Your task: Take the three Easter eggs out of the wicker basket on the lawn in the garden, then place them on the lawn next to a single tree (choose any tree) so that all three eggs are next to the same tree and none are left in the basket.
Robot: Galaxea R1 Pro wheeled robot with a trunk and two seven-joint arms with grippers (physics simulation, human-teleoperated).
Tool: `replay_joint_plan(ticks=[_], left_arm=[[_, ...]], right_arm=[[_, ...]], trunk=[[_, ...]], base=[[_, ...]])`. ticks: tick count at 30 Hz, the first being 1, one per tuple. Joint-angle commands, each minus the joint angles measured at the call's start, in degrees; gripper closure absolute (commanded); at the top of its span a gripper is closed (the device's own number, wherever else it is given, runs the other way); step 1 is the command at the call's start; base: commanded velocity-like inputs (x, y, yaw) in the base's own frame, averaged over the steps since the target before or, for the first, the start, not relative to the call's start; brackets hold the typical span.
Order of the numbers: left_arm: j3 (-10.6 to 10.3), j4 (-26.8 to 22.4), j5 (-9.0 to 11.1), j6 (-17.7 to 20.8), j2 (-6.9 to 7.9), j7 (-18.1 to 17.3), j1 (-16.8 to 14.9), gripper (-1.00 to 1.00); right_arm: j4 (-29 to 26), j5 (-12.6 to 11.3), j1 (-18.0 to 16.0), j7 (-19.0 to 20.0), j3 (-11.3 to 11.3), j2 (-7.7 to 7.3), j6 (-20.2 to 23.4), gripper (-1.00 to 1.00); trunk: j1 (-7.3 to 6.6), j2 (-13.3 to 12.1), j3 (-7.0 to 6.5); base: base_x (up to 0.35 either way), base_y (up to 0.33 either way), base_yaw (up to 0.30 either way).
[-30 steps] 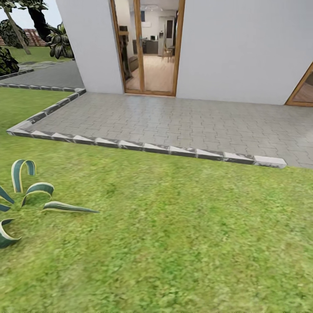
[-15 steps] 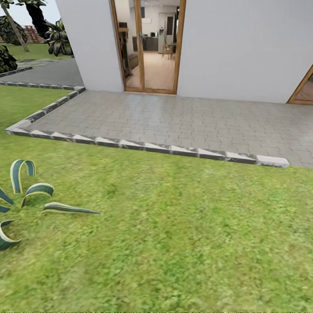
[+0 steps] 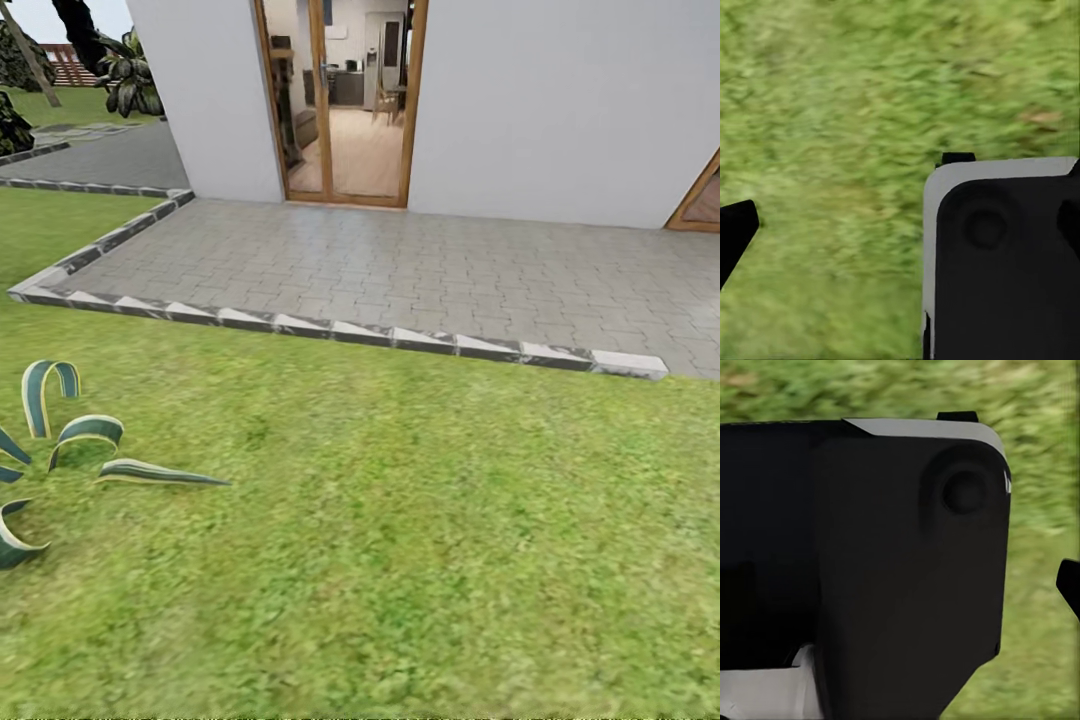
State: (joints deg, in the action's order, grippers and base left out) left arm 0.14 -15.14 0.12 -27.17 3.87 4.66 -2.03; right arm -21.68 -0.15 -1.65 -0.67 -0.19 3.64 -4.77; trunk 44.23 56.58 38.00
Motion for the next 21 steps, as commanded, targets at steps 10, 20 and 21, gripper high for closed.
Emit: replay_joint_plan(ticks=[10,20,21], left_arm=[[-0.2,-0.1,-0.2,-0.2,0.93,2.3,-1.4,-1.00],[-0.6,0.5,-0.4,-0.4,3.33,2.0,-1.5,-1.00],[-0.6,0.5,-0.4,-0.4,3.49,2.0,-1.5,-1.00]], right_arm=[[0.0,-0.1,-0.1,0.0,0.0,0.20,-0.3,-1.00],[0.1,-0.1,-0.3,-0.1,0.3,0.57,-0.2,-1.00],[0.1,-0.1,-0.3,-0.1,0.4,0.57,-0.2,-1.00]], trunk=[[0.00,0.0,0.98],[0.00,0.0,1.91],[0.00,0.0,2.00]], base=[[0.000,0.120,0.000],[0.000,0.135,0.000],[0.000,0.048,0.000]])
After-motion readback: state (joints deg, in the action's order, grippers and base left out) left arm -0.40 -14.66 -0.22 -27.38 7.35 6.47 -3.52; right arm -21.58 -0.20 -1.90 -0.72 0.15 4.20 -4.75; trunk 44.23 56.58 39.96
